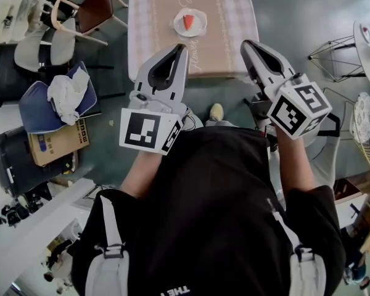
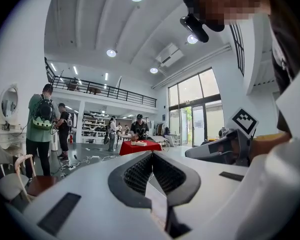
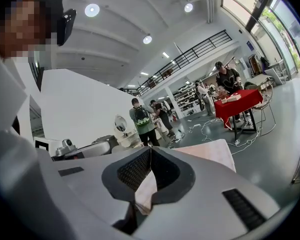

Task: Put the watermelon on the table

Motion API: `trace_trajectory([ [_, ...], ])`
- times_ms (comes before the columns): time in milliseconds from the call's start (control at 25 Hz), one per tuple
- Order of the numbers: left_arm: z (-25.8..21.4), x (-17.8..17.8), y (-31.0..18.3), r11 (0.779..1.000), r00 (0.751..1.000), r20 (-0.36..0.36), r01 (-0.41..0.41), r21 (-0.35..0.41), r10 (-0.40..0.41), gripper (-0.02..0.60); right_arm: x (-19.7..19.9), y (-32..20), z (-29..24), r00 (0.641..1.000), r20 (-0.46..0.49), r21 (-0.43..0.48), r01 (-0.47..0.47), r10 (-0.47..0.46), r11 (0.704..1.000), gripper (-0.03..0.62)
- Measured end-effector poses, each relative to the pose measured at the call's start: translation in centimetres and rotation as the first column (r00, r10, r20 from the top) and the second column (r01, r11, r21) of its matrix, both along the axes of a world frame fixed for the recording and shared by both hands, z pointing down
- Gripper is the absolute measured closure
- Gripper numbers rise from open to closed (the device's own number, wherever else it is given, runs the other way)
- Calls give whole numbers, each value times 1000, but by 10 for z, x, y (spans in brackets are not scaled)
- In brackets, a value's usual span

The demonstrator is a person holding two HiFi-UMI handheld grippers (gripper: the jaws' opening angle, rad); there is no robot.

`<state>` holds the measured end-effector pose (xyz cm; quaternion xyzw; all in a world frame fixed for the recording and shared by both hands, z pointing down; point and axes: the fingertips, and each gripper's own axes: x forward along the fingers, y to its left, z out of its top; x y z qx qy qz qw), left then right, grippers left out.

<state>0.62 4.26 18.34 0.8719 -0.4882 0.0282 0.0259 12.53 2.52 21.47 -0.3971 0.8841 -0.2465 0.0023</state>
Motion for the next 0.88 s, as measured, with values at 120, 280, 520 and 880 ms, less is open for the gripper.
trace_trajectory([
  [120, -1, -1, 3, 1000, 1000, -3, 0, 3, 0, 568, -2, 2, -4, 1000, 4, 14, 11, -11, 1000, 576],
  [280, -3, -3, 7, 1000, 1000, 1, -1, 8, 1, 568, -6, 4, -6, 1000, 12, 20, 19, -19, 1000, 576],
  [520, -4, -13, 6, 1000, 1000, 0, 20, 14, -20, 568, -10, 6, -6, 1000, 11, 25, 22, -22, 999, 576],
  [880, -2, -13, 6, 1000, 1000, 1, 21, 14, -21, 568, -9, 9, -3, 1000, -28, -14, 1, -2, 1000, 576],
])
